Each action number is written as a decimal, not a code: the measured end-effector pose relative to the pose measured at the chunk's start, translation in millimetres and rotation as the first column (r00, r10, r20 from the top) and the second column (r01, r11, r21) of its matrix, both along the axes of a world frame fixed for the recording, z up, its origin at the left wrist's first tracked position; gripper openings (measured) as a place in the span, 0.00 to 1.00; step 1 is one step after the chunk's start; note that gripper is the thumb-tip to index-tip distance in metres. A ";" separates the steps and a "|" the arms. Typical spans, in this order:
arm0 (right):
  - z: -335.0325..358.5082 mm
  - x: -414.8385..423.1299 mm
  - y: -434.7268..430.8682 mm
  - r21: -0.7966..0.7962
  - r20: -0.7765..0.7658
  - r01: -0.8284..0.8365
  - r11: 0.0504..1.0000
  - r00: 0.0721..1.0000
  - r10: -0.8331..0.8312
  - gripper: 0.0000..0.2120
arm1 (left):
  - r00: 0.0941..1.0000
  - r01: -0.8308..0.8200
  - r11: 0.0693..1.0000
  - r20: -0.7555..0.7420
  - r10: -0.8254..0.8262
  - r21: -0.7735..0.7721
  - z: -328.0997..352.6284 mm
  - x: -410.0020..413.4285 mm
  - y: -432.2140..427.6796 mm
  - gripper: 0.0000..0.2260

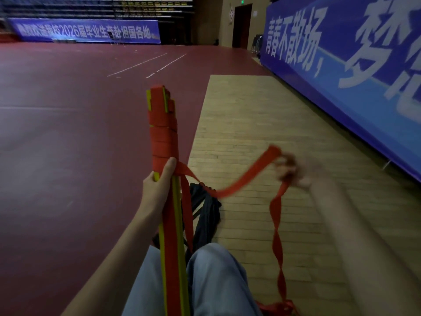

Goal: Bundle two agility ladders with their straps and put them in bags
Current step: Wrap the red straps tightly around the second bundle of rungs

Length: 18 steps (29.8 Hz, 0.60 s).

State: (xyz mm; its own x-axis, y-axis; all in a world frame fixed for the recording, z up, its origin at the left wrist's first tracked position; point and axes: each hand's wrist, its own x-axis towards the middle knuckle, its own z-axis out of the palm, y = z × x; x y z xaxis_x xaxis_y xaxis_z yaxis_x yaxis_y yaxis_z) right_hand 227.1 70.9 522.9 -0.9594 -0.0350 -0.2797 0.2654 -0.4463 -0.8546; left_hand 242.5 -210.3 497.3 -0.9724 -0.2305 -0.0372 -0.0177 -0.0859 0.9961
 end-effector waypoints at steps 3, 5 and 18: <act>47.8 1.5 0.7 0.258 -0.185 -0.126 0.958 0.967 0.177 0.18 | 1.000 0.022 1.000 0.014 -0.022 0.006 -4.4 0.7 4.2 0.14; 18.0 -2.1 26.5 0.392 0.030 -0.147 0.908 0.989 0.147 0.19 | 1.000 0.012 1.000 0.015 -0.012 0.012 -3.7 2.1 2.6 0.14; -53.9 18.2 16.9 0.839 0.152 -0.115 0.531 0.988 -0.026 0.17 | 0.997 0.083 0.996 -0.015 -0.082 0.044 14.2 -1.1 11.6 0.16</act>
State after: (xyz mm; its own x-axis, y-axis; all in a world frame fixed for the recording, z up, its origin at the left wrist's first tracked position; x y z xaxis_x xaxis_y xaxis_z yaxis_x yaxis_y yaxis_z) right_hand 245.3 87.8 469.0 -0.9154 0.2428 -0.3212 0.4011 0.4796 -0.7805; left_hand 241.4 -198.7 511.5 -0.9884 -0.1481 -0.0324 -0.0132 -0.1286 0.9916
